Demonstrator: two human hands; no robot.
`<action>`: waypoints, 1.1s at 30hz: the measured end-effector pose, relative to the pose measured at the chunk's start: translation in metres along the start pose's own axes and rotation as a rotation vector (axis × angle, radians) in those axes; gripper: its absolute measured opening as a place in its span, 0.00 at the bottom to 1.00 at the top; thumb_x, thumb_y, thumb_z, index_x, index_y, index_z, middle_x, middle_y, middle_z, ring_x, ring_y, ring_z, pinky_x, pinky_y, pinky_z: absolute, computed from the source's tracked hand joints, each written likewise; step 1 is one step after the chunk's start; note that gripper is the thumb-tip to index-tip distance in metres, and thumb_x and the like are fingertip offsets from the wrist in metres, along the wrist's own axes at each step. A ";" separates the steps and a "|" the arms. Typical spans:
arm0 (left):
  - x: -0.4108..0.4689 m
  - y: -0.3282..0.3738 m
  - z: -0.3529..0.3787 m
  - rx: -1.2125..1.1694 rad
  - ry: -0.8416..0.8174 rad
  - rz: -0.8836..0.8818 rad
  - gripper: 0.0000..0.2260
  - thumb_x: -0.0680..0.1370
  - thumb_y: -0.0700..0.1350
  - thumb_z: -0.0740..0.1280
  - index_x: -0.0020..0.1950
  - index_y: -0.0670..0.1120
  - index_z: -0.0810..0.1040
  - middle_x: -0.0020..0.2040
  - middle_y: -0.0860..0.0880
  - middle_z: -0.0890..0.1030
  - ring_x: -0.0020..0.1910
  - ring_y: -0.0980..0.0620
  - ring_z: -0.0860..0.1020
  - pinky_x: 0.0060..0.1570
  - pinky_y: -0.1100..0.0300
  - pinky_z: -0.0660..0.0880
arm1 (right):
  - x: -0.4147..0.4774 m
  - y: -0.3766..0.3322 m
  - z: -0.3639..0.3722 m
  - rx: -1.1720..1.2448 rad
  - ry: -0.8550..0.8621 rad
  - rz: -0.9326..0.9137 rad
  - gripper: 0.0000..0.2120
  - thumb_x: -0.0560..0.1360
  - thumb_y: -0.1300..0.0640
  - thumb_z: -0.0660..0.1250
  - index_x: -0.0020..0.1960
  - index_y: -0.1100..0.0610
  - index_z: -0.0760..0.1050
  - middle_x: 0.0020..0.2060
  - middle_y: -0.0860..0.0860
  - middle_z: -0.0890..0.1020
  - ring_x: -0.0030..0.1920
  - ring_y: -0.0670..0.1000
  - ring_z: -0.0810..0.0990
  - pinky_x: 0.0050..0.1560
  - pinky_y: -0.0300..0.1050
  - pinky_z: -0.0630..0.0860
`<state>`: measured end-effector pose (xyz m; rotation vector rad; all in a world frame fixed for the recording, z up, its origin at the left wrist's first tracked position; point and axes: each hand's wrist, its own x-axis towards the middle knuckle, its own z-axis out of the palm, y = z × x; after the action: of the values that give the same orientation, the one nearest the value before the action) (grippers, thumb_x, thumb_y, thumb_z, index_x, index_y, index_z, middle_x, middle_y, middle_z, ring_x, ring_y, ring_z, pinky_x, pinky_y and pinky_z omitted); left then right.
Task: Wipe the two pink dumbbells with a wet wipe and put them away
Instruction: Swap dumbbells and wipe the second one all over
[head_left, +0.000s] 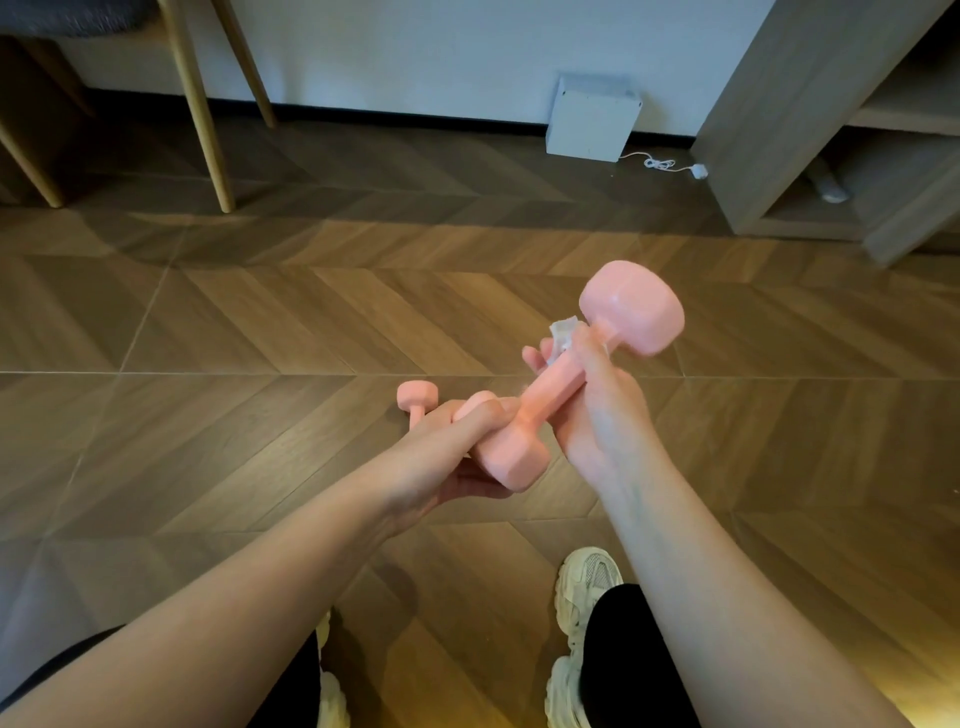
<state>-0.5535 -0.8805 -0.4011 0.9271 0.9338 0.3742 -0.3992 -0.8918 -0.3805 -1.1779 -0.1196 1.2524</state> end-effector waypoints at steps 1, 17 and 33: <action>0.001 0.000 0.000 0.032 0.002 0.005 0.28 0.63 0.61 0.71 0.57 0.45 0.78 0.50 0.47 0.78 0.46 0.52 0.81 0.45 0.53 0.81 | 0.002 -0.003 -0.001 0.024 0.012 -0.015 0.05 0.80 0.56 0.66 0.51 0.58 0.77 0.41 0.51 0.81 0.48 0.51 0.83 0.62 0.51 0.75; 0.004 0.005 -0.006 0.538 0.272 0.229 0.30 0.60 0.66 0.68 0.58 0.54 0.70 0.51 0.51 0.78 0.49 0.52 0.78 0.37 0.63 0.74 | 0.011 0.000 -0.005 0.221 0.020 -0.027 0.04 0.78 0.59 0.67 0.46 0.54 0.74 0.32 0.48 0.74 0.45 0.51 0.80 0.57 0.47 0.76; -0.007 0.003 -0.002 1.016 0.385 0.682 0.38 0.67 0.69 0.68 0.69 0.49 0.63 0.60 0.56 0.69 0.60 0.54 0.71 0.58 0.46 0.74 | 0.010 -0.005 -0.005 0.300 0.010 -0.034 0.07 0.78 0.57 0.67 0.42 0.53 0.71 0.29 0.47 0.72 0.39 0.49 0.78 0.60 0.48 0.71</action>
<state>-0.5584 -0.8824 -0.3959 2.1833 1.1515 0.6881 -0.3887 -0.8870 -0.3840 -0.9190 0.0548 1.1880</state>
